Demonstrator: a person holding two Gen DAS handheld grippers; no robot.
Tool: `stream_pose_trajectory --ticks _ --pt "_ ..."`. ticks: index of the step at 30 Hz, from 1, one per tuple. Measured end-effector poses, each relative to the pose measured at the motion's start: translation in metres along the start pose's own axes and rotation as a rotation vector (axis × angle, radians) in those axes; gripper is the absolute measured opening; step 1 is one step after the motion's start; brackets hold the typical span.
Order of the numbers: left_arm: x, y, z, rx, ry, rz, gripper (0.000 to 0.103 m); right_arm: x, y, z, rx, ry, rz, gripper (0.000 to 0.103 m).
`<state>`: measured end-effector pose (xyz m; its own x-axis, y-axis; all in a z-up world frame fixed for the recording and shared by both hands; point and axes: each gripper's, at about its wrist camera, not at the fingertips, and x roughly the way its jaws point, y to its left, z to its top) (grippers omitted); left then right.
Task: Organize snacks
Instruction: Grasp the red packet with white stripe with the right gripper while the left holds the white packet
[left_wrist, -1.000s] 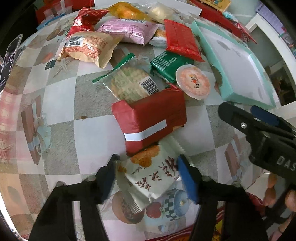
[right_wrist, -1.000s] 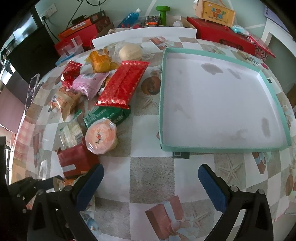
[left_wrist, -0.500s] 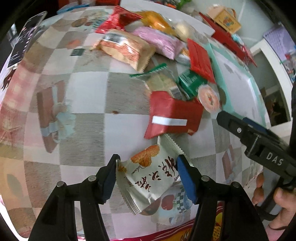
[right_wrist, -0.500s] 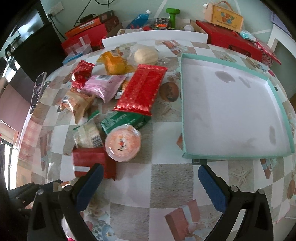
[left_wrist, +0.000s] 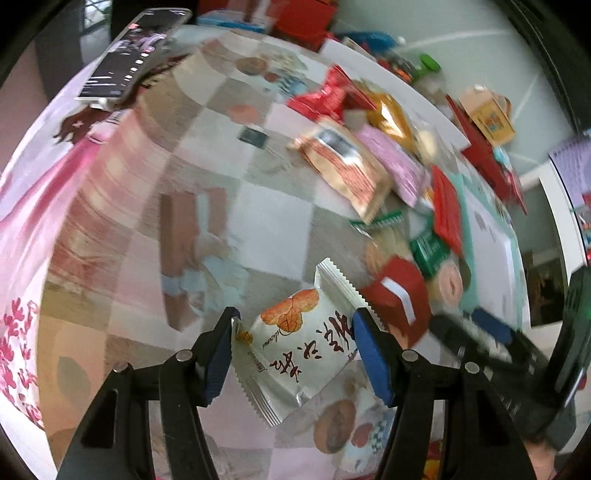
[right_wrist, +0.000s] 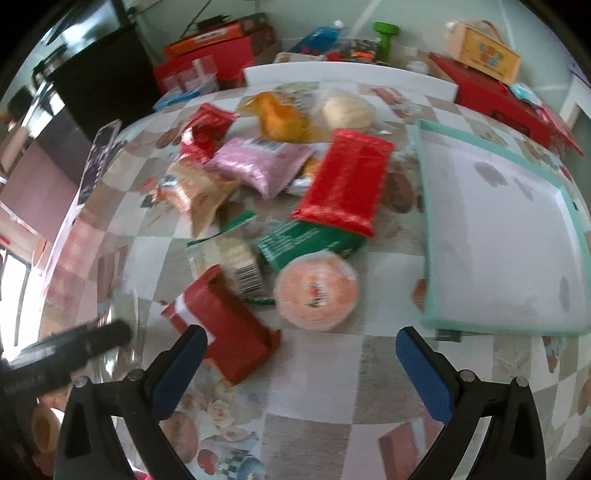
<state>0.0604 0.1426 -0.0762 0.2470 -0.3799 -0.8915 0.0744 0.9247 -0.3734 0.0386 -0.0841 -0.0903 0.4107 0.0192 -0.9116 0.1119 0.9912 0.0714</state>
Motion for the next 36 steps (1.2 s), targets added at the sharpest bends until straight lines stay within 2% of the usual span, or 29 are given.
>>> stream_pose_trajectory --ticks 10,22,25,27,29,33,35,36 --pt "0.015 0.005 0.008 -0.023 -0.013 0.037 0.064 0.025 0.032 -0.008 -0.112 0.045 0.006 0.103" --pt "0.024 0.011 0.012 -0.034 -0.001 0.037 0.064 0.037 0.045 -0.004 -0.108 0.027 0.053 0.101" --pt "0.026 0.008 0.012 -0.032 0.001 0.042 0.064 0.038 0.048 -0.002 -0.12 0.013 0.068 0.094" --pt "0.026 0.007 0.012 -0.032 0.002 0.044 0.064 0.037 0.049 -0.002 -0.123 0.007 0.076 0.087" --pt "0.027 0.006 0.012 -0.031 0.003 0.047 0.064 0.039 0.051 0.001 -0.122 0.007 0.083 0.076" --pt "0.028 0.004 0.012 -0.03 0.008 0.052 0.064 0.035 0.047 0.001 -0.108 0.005 0.106 0.066" --pt "0.028 0.003 0.013 -0.03 0.009 0.054 0.064 0.033 0.046 0.001 -0.106 0.002 0.132 0.048" --pt "0.029 0.003 0.013 -0.03 0.01 0.057 0.064 0.033 0.045 0.0 -0.103 0.003 0.136 0.048"
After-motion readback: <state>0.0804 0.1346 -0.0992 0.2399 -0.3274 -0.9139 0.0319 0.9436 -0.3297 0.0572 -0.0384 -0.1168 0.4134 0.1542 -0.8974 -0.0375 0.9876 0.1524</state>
